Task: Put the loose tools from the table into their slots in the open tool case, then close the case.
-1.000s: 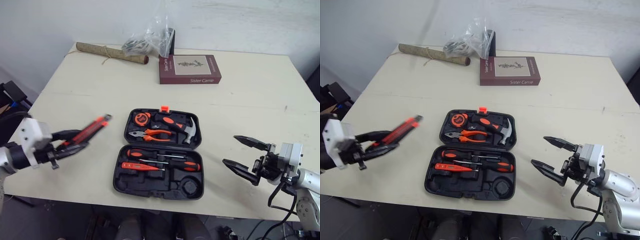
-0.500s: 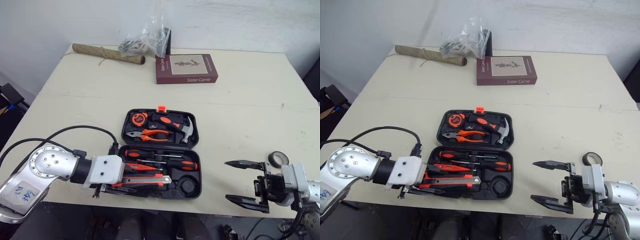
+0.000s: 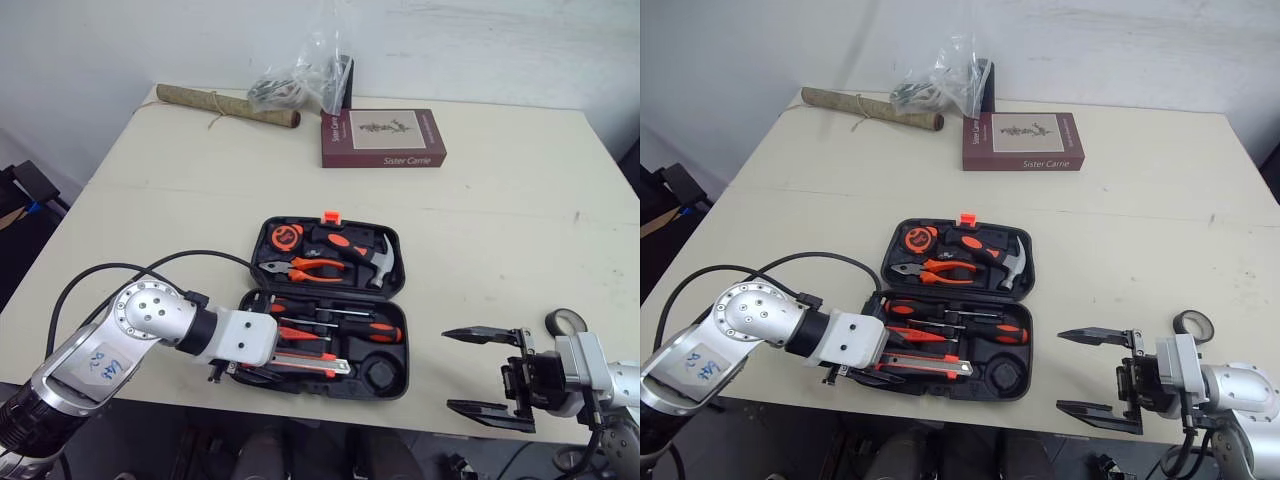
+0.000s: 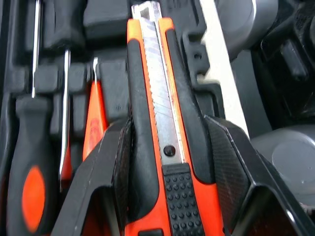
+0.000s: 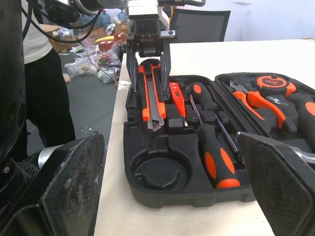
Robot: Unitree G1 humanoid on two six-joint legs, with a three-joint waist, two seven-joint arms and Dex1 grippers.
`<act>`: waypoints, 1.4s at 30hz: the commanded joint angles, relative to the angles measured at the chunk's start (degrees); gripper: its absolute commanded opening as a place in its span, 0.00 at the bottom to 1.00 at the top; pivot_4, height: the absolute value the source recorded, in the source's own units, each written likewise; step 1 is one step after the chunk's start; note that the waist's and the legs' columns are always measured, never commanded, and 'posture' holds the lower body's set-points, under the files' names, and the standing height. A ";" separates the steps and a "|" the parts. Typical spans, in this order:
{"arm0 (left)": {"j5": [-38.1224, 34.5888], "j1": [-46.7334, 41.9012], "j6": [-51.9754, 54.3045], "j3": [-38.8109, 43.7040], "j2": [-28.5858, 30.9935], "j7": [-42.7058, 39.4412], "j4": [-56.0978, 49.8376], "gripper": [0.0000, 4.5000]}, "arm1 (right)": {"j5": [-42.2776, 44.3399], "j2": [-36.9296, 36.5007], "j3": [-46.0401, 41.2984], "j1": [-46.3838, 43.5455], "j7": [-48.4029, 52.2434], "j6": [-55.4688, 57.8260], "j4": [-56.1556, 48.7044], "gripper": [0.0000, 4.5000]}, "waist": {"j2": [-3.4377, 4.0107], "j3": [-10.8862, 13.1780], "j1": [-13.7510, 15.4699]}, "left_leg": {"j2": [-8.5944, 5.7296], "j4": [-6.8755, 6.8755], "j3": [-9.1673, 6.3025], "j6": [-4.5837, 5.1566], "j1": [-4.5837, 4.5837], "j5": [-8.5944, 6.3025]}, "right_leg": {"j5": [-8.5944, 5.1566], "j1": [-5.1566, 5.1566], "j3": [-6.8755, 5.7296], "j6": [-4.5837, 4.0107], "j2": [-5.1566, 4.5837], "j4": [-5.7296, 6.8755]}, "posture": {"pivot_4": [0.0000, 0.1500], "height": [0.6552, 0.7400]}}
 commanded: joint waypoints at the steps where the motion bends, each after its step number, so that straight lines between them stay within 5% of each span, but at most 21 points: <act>1: 1.38 -1.50 1.35 -1.57 -0.81 -0.19 -0.58 0.35 | 0.27 0.20 -0.51 0.73 -0.32 -0.68 -1.96 1.00 | 0.00 0.00 0.05 | 0.00 0.01 0.00 0.00 0.00 0.00 | 0.00 0.00 0.00 0.00 0.00 0.01 | 1.00 1.00; 18: 4.46 -2.61 4.11 -4.44 -5.29 2.80 0.12 0.35 | -0.80 1.15 -0.70 2.71 -0.88 -2.94 -0.93 1.00 | 0.00 0.00 0.12 | -0.01 0.03 -0.02 0.01 0.01 0.00 | 0.00 0.03 0.00 0.00 -0.01 0.02 | 1.00 1.00; 22: 2.14 -3.32 -2.38 -1.26 -9.96 3.31 1.32 0.74 | -0.92 1.30 -0.83 3.36 -0.67 -3.58 -0.55 1.00 | -0.03 -0.01 0.41 | -0.04 0.12 -0.06 0.06 -0.03 0.01 | 0.00 0.06 -0.03 0.00 -0.06 0.01 | 1.00 1.00; 27: -0.22 -0.15 -5.68 2.51 -2.61 -3.65 2.03 0.74 | -1.03 1.12 -1.07 3.88 -0.26 -3.97 0.07 1.00 | 0.03 -0.04 -0.32 | 0.03 0.03 -0.03 -0.01 0.03 0.04 | 0.00 0.03 -0.02 0.00 0.02 0.02 | 1.00 1.00; 33: -6.79 2.90 -7.99 9.66 -6.55 -1.57 3.30 0.74 | -1.15 0.98 -1.14 4.37 -0.51 -4.01 0.32 1.00 | 0.08 -0.04 0.16 | 0.01 0.07 -0.06 0.01 0.03 0.04 | 0.00 0.07 -0.02 0.00 -0.02 0.02 | 1.00 1.00; 36: -9.48 5.99 -11.45 11.39 -8.40 -2.94 4.50 0.58 | -1.37 0.97 -0.95 4.30 -0.60 -3.99 0.72 1.00 | 0.08 -0.04 0.11 | -0.01 0.06 -0.07 0.03 0.03 0.03 | 0.00 0.07 -0.03 0.00 -0.04 0.03 | 1.00 1.00; 42: -7.54 7.74 -14.00 7.92 -12.00 -1.66 6.75 0.01 | -2.06 1.22 -0.38 3.77 -0.52 -4.36 2.00 1.00 | 0.09 -0.05 0.09 | 0.00 0.08 -0.06 0.01 0.06 0.04 | 0.00 0.09 -0.03 0.00 -0.03 0.04 | 1.00 1.00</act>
